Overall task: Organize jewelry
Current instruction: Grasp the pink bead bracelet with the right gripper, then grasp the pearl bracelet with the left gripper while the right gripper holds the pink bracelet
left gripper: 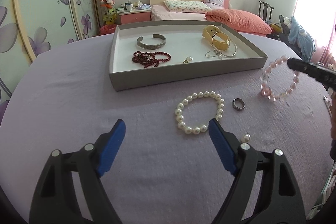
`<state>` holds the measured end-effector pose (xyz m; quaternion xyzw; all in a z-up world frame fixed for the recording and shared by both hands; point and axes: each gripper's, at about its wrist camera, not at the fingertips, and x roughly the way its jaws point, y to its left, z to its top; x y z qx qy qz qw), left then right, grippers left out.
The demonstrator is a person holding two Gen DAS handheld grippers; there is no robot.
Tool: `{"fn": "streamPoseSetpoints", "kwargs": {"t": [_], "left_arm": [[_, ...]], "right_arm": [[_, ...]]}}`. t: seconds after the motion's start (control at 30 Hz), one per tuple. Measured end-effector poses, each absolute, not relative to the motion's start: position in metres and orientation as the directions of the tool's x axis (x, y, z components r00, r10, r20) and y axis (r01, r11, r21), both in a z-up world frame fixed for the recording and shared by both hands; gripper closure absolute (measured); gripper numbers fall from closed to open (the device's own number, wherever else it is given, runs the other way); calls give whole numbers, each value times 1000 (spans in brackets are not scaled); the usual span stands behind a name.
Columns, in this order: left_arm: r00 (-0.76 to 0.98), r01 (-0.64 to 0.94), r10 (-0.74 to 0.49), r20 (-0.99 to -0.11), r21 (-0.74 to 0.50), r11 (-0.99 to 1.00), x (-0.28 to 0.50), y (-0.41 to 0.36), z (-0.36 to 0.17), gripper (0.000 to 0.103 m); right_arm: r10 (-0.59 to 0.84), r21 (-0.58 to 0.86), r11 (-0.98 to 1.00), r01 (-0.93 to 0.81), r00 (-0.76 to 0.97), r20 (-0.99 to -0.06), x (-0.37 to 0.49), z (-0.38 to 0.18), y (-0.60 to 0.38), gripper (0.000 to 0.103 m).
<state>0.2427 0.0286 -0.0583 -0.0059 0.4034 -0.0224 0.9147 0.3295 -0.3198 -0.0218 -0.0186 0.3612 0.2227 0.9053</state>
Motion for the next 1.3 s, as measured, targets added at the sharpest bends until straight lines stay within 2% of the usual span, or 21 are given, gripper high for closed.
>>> {"fn": "streamPoseSetpoints", "kwargs": {"t": [0.37, 0.8, 0.93, 1.03, 1.3], "left_arm": [[649, 49, -42, -760, -13, 999, 265, 15, -67, 53], [617, 47, -24, -786, 7, 999, 280, 3, -77, 75], [618, 52, -18, -786, 19, 998, 280, -1, -77, 93], [620, 58, 1, -785, 47, 997, 277, -7, -78, 93], [671, 46, -43, -740, -17, 999, 265, 7, -49, 94]], "right_arm": [[412, 178, 901, -395, 653, -635, 330, -14, -332, 79], [423, 200, 899, -389, 652, -630, 330, -14, -338, 79], [428, 208, 897, -390, 649, -630, 329, -15, -338, 79], [429, 210, 897, -389, 649, -628, 329, -15, -338, 79], [440, 217, 894, -392, 674, -593, 322, 1, -338, 79]]}}
